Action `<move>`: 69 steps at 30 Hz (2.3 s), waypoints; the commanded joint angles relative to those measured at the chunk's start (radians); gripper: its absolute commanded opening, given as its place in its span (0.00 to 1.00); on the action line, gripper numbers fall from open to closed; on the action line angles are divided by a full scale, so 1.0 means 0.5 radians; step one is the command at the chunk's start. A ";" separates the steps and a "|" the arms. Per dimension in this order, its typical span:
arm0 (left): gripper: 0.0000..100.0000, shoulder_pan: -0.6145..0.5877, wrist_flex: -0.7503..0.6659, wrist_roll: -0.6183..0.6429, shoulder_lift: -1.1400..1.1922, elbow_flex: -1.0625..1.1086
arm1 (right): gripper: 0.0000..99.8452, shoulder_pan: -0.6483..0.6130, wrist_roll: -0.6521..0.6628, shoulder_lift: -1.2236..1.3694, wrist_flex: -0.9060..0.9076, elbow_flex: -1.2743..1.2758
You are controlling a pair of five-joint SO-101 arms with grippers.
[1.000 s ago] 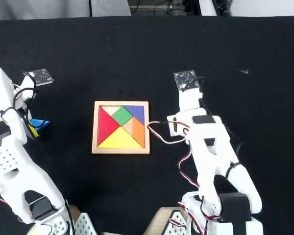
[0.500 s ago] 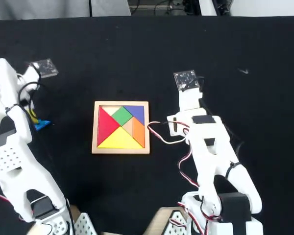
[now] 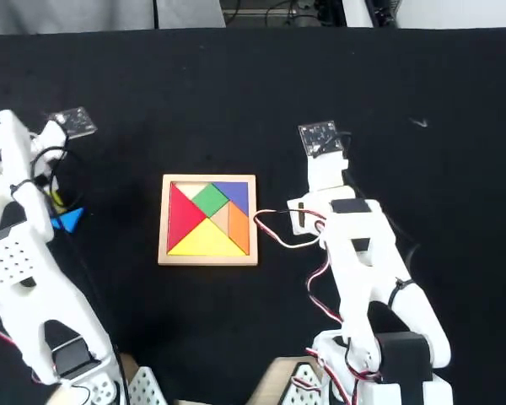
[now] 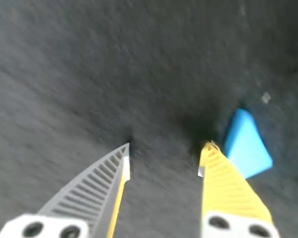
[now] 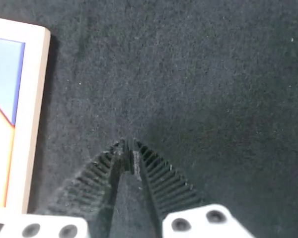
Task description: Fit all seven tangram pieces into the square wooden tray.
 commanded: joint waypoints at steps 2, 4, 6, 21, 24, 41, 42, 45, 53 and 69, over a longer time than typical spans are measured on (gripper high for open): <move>0.23 -0.161 0.313 -0.589 -0.160 -0.109 | 0.01 0.031 0.015 0.002 -0.037 -0.005; 0.23 -0.180 0.473 -0.644 -0.212 -0.094 | 0.01 0.031 0.015 0.002 -0.037 -0.005; 0.23 -0.183 0.626 -0.663 -0.267 -0.115 | 0.01 0.031 0.015 0.002 -0.037 -0.005; 0.23 0.017 0.454 0.669 -1.056 0.839 | 0.01 0.031 0.015 0.002 -0.031 -0.008; 0.23 0.002 0.129 0.694 -1.316 1.263 | 0.01 0.031 0.015 0.002 -0.025 -0.008; 0.28 0.029 -0.641 1.138 -1.031 1.542 | 0.01 0.028 0.006 0.002 -0.031 -0.005; 0.27 0.029 -0.641 1.157 -0.985 1.514 | 0.01 0.028 0.006 0.002 -0.034 -0.005; 0.27 0.026 -0.644 1.224 -0.884 1.453 | 0.01 0.028 0.006 0.002 -0.034 -0.005; 0.27 0.094 -0.644 1.224 -0.862 1.441 | 0.01 0.028 0.006 0.002 -0.034 -0.005; 0.18 0.066 -0.641 1.221 -0.865 1.542 | 0.01 0.028 0.015 0.002 -0.034 -0.005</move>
